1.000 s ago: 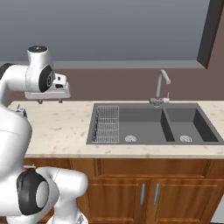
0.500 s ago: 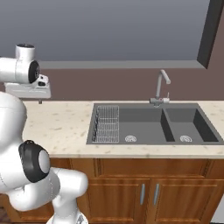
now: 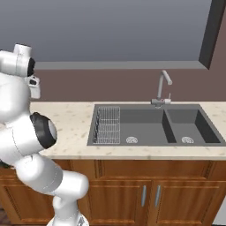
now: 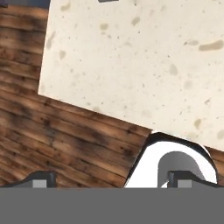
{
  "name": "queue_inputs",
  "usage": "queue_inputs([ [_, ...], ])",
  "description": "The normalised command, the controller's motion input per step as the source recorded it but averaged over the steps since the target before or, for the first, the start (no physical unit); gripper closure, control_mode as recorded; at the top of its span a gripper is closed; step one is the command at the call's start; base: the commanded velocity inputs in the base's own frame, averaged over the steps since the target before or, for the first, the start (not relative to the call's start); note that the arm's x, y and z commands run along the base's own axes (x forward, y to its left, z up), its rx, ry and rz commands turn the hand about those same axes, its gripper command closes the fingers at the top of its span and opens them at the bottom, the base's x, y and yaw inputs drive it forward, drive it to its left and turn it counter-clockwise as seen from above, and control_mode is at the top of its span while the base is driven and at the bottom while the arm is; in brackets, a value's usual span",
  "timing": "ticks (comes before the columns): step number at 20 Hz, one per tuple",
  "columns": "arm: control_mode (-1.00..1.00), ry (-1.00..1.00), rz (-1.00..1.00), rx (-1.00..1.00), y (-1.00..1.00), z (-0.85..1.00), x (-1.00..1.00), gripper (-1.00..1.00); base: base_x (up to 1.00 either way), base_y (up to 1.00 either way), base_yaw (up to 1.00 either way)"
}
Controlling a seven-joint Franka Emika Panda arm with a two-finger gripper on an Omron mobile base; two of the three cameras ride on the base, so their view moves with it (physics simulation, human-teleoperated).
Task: Gather the eggs and milk located in the vicinity of the sink area and place them right next to the bowl.
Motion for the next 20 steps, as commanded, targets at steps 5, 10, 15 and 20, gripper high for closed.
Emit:
queue_inputs([
  [5,-1.00,0.07,0.00,-0.02,0.65,-0.37,0.32,-1.00,0.00,0.00,0.00],
  [10,-1.00,0.00,0.00,-0.06,0.57,-0.29,0.28,-1.00,0.00,0.00,0.00],
  [15,-1.00,0.00,-0.01,-0.05,0.38,-0.11,0.20,-1.00,0.00,0.00,0.00],
  [20,-1.00,0.00,-0.02,-0.03,0.32,-0.11,0.32,-1.00,0.00,0.00,0.00],
])
